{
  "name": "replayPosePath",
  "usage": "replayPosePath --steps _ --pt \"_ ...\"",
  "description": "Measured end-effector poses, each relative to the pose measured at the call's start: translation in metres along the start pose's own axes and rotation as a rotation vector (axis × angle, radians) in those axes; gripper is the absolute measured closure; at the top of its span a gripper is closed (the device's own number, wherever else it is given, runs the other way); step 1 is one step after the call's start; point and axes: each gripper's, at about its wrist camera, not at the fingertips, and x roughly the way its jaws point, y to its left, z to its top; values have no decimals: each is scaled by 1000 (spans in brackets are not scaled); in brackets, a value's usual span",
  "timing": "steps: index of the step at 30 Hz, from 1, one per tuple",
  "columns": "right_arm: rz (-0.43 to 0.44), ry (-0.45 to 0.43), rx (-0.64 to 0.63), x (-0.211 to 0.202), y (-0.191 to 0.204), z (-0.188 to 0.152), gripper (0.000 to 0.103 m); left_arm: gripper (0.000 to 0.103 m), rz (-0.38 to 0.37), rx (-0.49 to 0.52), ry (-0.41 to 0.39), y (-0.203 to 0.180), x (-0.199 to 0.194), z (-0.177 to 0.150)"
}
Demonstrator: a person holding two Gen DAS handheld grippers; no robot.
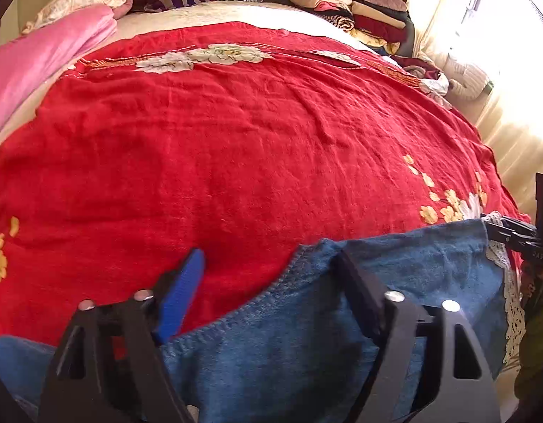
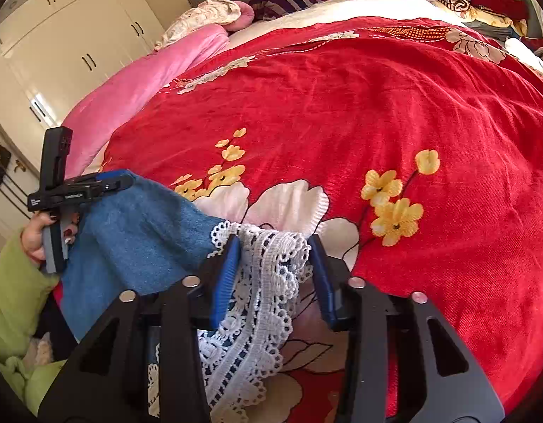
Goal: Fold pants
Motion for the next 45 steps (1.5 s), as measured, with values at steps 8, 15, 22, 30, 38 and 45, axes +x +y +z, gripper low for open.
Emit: replayPosePath --steps 8,15,22,30,38,45 --pt "-62 -105 -77 -38 27 5 91 98 -55 30 -72 -26 -27 -2" --pt "-166 -108 -195 -32 39 43 91 98 28 50 -123 -31 -28 21" --pt "-160 12 -126 19 8 37 87 92 54 17 -77 -18 14 6" --pt "-80 -133 34 -62 1 8 59 49 48 -7 -139 -9 -36 -12" --pt "29 -74 103 -90 21 -73 58 49 81 73 -194 -29 -97 -81" --pt "30 16 141 -63 28 -96 62 41 203 91 -49 -24 -83 -122"
